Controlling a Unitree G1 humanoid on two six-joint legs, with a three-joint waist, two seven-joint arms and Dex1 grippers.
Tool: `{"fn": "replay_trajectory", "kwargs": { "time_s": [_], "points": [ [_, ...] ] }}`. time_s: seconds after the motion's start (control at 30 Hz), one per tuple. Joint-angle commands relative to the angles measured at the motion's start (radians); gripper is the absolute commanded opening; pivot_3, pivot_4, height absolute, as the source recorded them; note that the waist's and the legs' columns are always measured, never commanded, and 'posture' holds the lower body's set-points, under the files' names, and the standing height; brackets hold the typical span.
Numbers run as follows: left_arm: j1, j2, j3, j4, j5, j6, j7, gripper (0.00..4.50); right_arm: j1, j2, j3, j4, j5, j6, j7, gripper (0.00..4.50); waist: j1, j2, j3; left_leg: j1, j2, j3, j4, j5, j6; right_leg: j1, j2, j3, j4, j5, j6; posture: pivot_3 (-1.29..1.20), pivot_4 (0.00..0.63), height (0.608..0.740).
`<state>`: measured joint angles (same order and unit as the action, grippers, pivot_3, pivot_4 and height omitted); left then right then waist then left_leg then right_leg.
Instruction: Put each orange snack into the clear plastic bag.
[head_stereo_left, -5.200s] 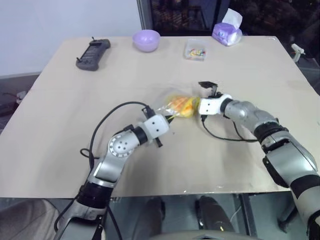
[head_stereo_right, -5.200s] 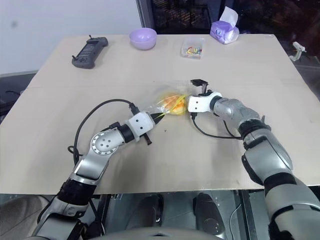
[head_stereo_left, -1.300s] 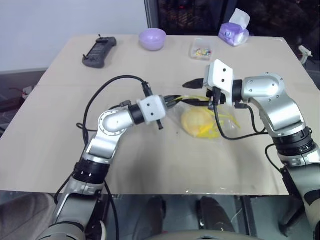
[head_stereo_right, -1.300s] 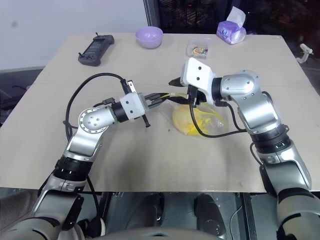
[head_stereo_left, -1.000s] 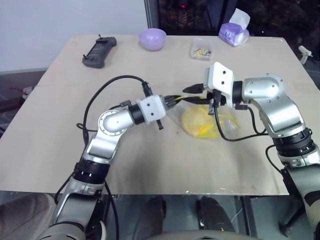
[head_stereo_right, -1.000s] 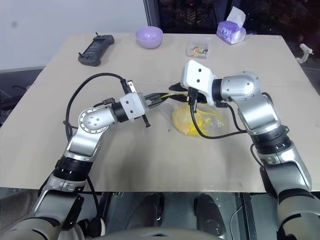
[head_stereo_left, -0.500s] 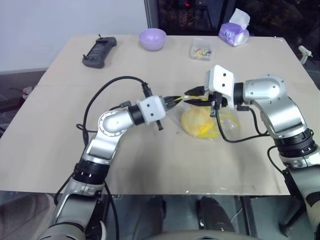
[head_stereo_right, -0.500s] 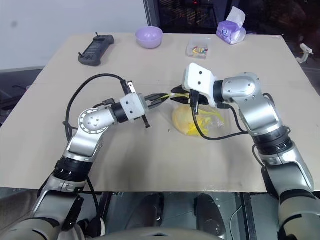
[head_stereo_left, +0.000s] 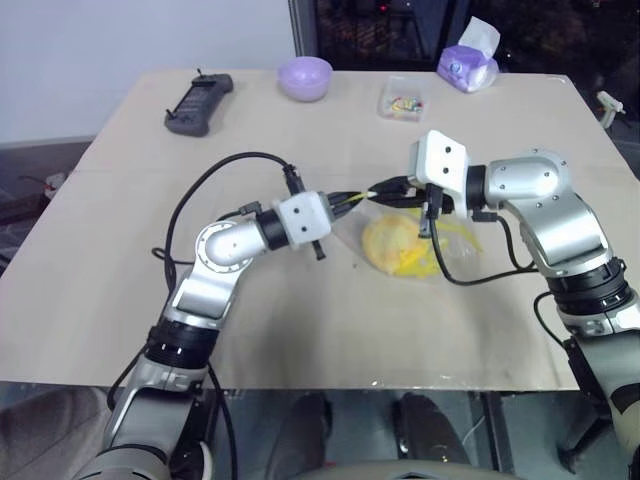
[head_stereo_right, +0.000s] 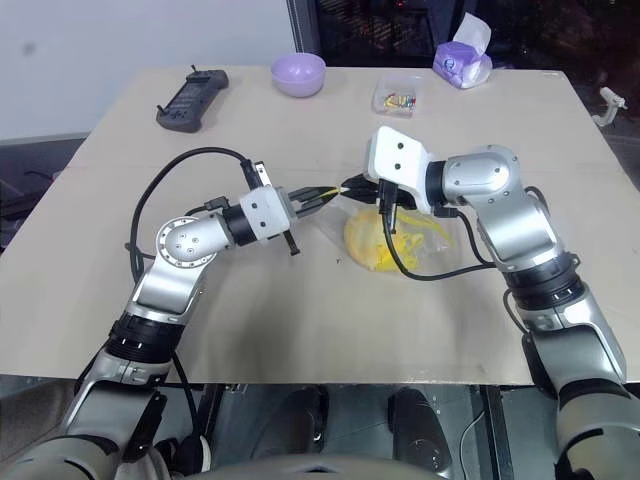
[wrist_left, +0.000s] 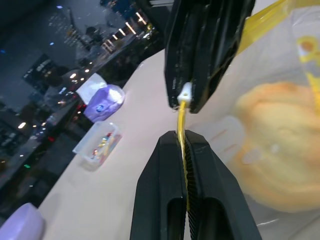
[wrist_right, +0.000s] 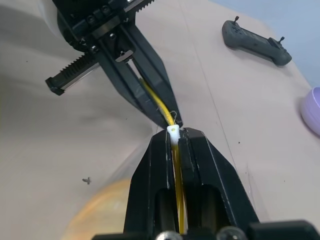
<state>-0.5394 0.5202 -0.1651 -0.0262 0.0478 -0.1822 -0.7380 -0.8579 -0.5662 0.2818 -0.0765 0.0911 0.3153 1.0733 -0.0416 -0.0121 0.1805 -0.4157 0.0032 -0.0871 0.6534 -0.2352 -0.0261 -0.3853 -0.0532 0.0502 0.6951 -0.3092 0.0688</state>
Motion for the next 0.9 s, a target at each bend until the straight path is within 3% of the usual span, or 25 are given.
{"fn": "replay_trajectory", "kwargs": {
  "time_s": [0.03, 0.37, 0.9],
  "points": [
    [-0.023, 0.042, 0.069, 0.082, 0.090, 0.076, 0.114, 0.00, -0.002, -0.029, -0.035, -0.020, -0.008, -0.014, -0.009, 0.04, 0.000, 0.000, 0.000, 0.000, 0.000, 0.000, 0.000, 0.000, 0.000, 0.000, 0.000, 0.000, 0.000, 0.000, 0.000, 0.00, 0.150, 0.740],
    [-0.043, 0.080, 0.070, 0.151, 0.165, 0.148, 0.196, 0.00, 0.003, -0.069, -0.045, 0.001, -0.023, -0.004, -0.023, 0.04, 0.000, 0.000, 0.000, 0.000, 0.000, 0.000, 0.000, 0.000, 0.000, 0.000, 0.000, 0.000, 0.000, 0.000, 0.000, 0.00, 0.150, 0.740],
    [-0.049, 0.101, 0.070, 0.184, 0.202, 0.217, 0.260, 0.00, 0.068, -0.247, -0.095, -0.022, -0.006, 0.063, -0.004, 0.04, 0.000, 0.000, 0.000, 0.000, 0.000, 0.000, 0.000, 0.000, 0.000, 0.000, 0.000, 0.000, 0.000, 0.000, 0.000, 0.00, 0.150, 0.740]
  ]
}}
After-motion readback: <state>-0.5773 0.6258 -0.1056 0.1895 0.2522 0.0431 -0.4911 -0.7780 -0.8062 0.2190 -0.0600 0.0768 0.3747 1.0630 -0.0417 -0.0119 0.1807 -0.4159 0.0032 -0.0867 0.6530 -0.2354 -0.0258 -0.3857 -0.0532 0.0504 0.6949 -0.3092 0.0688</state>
